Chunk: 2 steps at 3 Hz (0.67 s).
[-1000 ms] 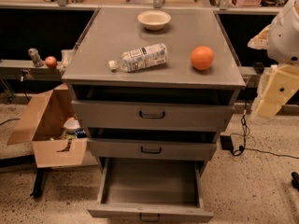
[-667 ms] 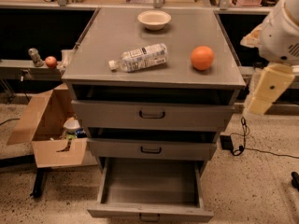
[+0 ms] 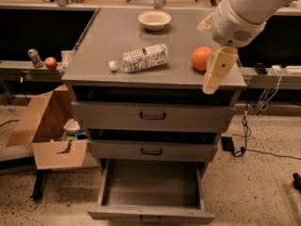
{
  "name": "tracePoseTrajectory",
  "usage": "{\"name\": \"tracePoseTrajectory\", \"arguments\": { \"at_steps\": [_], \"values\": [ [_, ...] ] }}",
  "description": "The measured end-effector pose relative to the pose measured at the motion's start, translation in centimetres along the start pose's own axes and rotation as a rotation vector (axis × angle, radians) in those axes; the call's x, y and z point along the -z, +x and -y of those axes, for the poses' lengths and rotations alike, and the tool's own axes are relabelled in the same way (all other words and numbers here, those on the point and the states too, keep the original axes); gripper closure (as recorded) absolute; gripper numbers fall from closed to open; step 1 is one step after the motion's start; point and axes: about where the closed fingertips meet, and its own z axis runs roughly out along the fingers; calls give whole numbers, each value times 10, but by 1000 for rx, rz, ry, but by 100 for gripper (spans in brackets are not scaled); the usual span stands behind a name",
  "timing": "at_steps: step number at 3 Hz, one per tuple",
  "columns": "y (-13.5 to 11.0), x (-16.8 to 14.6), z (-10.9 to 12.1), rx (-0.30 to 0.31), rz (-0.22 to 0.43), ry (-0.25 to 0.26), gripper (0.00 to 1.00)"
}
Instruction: Place blue plastic bottle into bottom drawer
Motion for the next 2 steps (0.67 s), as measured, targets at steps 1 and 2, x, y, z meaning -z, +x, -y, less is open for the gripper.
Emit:
{"name": "tracePoseTrajectory", "arguments": {
  "at_steps": [1,2],
  "values": [
    [-24,-34,32,9,59,11,0],
    [-42,-66,59,-6,109,0,0]
  ]
}}
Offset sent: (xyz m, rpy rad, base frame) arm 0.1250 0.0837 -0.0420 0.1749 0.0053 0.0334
